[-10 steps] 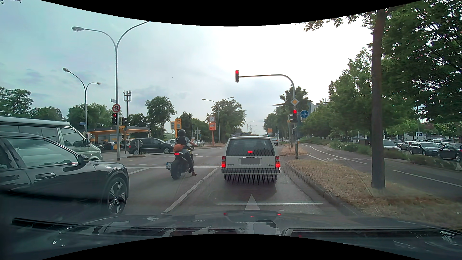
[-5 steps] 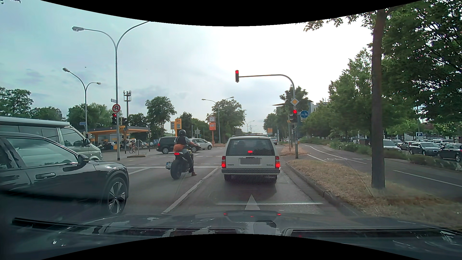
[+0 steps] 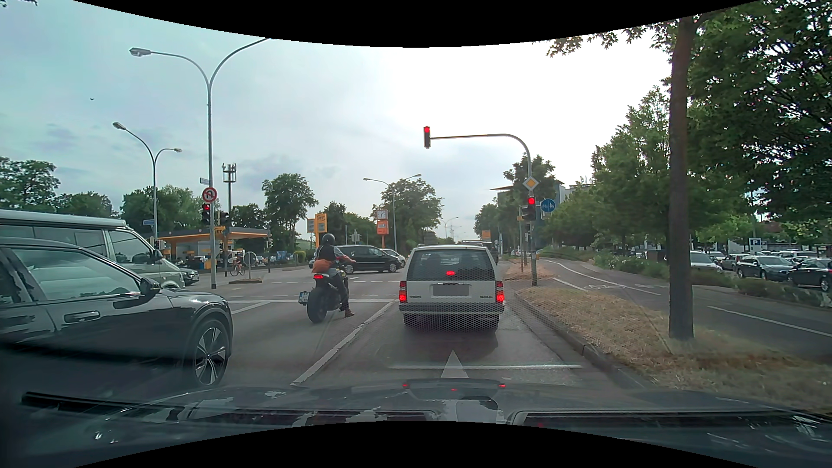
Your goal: Follow the waypoints while adhering to traffic rules and regulations
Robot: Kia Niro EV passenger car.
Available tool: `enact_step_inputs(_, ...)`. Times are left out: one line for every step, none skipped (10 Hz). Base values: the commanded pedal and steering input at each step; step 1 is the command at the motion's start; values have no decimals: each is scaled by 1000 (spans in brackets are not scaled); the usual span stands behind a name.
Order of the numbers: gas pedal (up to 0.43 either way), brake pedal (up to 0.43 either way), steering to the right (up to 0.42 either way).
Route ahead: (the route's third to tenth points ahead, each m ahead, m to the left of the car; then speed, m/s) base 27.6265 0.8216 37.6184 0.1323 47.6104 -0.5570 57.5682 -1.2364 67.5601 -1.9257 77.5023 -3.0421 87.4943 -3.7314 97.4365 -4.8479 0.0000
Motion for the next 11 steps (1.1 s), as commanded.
enact_step_inputs(0,0,11)
enact_step_inputs(0,0,11)
enact_step_inputs(0,0,11)
enact_step_inputs(0,0,11)
enact_step_inputs(0,0,11)
enact_step_inputs(0,0,11)
enact_step_inputs(0,0,11)
enact_step_inputs(0,0,11)
enact_step_inputs(0,0,11)
enact_step_inputs(0,0,11)
enact_step_inputs(0,0,11)
